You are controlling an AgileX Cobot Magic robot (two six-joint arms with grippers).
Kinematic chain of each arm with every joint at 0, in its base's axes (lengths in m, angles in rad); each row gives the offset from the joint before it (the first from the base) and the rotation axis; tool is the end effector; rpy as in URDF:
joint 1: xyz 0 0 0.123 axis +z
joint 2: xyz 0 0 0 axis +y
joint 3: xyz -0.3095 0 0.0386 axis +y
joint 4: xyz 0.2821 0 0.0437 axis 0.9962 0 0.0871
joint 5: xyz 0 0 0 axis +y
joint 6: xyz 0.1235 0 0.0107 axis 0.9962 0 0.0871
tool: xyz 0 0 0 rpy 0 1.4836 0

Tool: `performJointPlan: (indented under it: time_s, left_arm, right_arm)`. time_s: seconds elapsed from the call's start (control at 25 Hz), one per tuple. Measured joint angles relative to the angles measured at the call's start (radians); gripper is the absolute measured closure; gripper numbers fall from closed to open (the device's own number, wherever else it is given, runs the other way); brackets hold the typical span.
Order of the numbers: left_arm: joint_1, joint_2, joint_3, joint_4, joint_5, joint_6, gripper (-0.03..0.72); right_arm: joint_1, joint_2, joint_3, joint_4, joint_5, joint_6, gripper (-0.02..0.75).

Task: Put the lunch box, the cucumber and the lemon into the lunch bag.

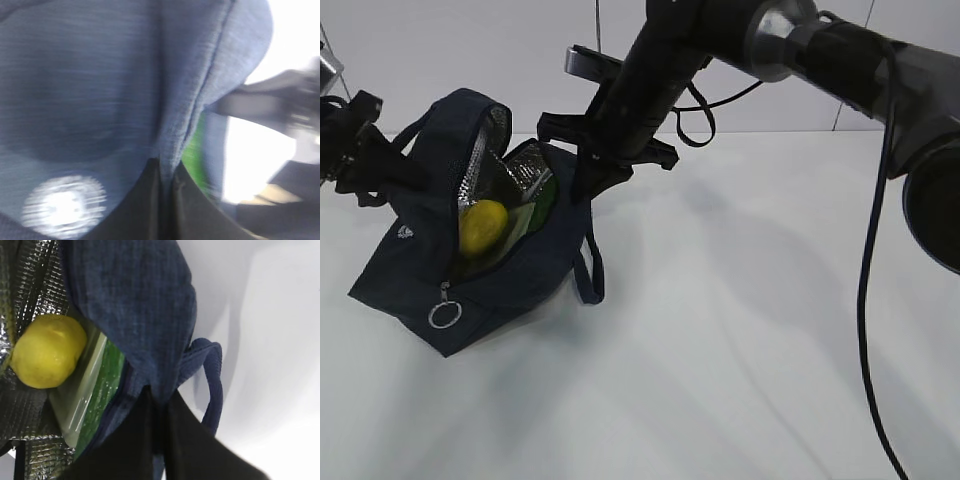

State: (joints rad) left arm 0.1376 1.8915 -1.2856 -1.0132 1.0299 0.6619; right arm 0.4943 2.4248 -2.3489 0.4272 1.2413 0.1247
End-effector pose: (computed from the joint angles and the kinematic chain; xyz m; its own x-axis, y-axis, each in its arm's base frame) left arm 0.4269 -0.0320 0.1994 -0.9407 -0.1499 -0.3043 0.1127 0.7081 -0.6971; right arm 0.4915 0.3201 0.2131 -0.9408 -0.2273 -0.2513 -0.3214 0.8337 0.4490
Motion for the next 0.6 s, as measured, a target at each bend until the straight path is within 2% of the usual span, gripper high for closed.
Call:
performJointPlan:
  time_s: [0.32, 0.44, 0.6]
  left_arm:
    - [0.000, 0.000, 0.000, -0.106, 0.093, -0.007, 0.694]
    - [-0.028, 0.000, 0.000, -0.193, 0.133, -0.012, 0.694]
    - [-0.099, 0.000, 0.000, -0.307, 0.129, -0.016, 0.694]
  right_arm:
    - [0.002, 0.000, -0.032, -0.046, 0.007, -0.006, 0.734]
    - [0.002, -0.007, -0.064, -0.107, 0.011, -0.006, 0.734]
    - [0.002, -0.051, -0.070, -0.199, 0.021, -0.006, 0.734]
